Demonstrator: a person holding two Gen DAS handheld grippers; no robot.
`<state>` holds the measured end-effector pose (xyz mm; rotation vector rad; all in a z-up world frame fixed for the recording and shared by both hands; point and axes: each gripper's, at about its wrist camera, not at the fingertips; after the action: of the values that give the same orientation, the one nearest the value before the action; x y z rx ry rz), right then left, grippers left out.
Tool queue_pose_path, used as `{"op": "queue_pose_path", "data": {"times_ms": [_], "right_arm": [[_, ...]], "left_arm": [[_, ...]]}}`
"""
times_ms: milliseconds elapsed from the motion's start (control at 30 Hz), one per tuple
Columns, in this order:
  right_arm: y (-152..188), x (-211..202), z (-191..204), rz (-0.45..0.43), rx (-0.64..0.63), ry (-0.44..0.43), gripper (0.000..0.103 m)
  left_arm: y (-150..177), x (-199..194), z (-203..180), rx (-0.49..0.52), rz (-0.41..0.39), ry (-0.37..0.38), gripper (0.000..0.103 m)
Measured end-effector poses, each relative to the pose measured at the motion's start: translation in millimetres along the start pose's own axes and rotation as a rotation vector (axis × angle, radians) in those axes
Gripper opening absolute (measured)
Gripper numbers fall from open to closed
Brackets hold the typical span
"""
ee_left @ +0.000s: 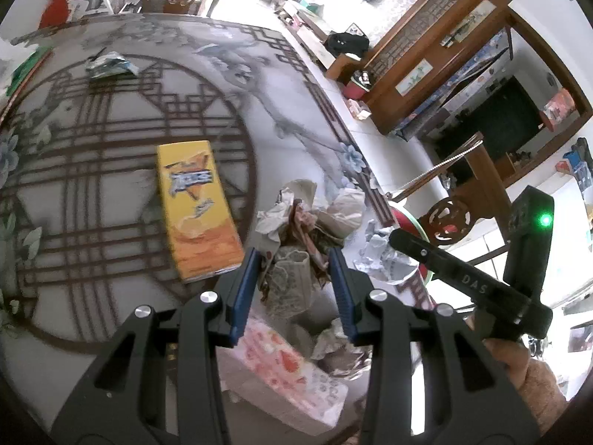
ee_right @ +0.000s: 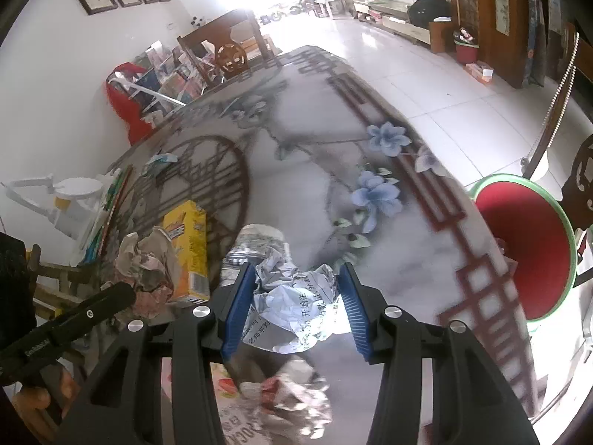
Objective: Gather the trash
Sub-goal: 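Lift both crumpled papers and carry them toward the red bucket, then open both tools over the red bucket to drop the crumpled papers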
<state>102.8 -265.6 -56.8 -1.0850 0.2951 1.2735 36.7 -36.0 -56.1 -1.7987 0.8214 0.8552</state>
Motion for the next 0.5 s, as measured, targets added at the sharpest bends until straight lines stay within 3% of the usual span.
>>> {"op": "queue_pose_path", "data": {"times_ms": [500], "right_arm": [[-22,-24,-59,0.008,0.012,-0.009,0.045]], "left_arm": [[-6,18,-64,0.011,-0.001,-0.009,0.037]]}}
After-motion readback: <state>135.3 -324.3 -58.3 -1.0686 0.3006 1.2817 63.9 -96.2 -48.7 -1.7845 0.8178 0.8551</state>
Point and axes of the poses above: each gripper's, at about its wrist camera, not at the fingertips, and x roughly the way its jaws point, z to its left, y to its underside, and after that the axes turned 13 degrees about -y, right-handed
